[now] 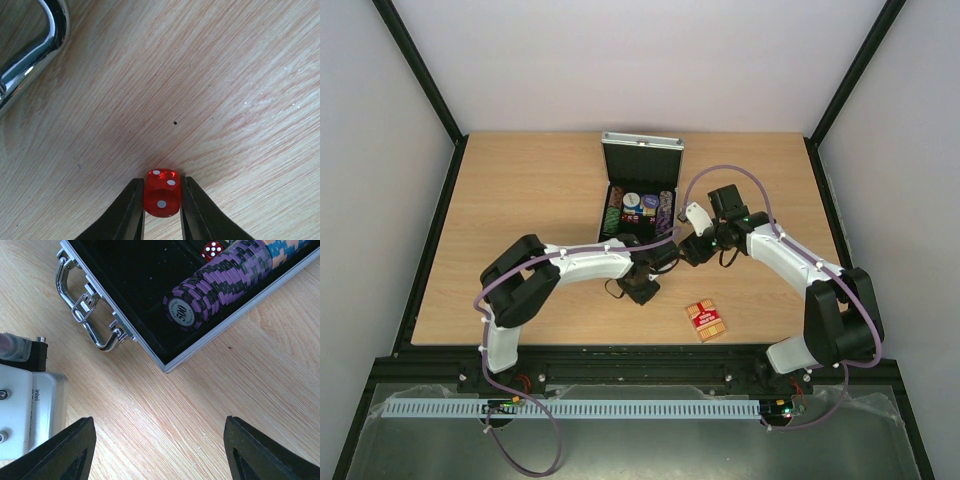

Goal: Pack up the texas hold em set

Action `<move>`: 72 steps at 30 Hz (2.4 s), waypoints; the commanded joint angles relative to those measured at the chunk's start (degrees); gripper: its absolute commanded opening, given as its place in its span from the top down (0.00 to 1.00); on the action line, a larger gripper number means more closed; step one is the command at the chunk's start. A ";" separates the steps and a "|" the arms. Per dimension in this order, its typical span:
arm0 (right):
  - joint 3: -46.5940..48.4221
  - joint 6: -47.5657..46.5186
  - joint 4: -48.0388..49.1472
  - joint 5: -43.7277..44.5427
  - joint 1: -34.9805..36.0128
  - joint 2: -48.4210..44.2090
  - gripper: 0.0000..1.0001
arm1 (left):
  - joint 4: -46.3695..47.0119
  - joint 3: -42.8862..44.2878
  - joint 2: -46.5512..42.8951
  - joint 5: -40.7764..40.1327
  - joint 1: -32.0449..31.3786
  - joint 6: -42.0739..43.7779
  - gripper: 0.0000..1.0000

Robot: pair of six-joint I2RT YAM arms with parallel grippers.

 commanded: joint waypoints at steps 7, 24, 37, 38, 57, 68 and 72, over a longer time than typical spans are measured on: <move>-0.12 -0.29 -2.40 -0.16 -0.16 -1.61 0.29 | -3.50 1.63 -2.68 -1.99 0.56 -2.28 0.86; -0.10 -0.38 -2.31 -0.21 -0.14 -2.12 0.29 | -6.39 21.78 -0.46 1.56 15.09 -9.98 0.85; -0.21 -0.55 -2.38 -0.04 -0.16 -2.32 0.29 | -4.64 31.84 10.96 -0.87 16.67 -9.16 0.85; -0.20 -0.62 -2.30 -0.04 -0.16 -2.32 0.29 | -4.42 31.96 11.42 -1.07 16.68 -9.16 0.85; -0.30 -0.83 -2.38 -0.04 -0.16 -1.31 0.29 | -1.87 36.72 20.02 -1.93 18.64 -12.55 0.85; -0.27 -1.09 -2.54 -0.22 -0.16 -0.52 0.29 | -1.30 38.44 22.82 -2.05 19.05 -12.77 0.85; -0.26 -1.16 -2.60 -0.30 -0.14 -0.31 0.29 | -1.26 38.50 23.38 -2.29 19.06 -12.77 0.85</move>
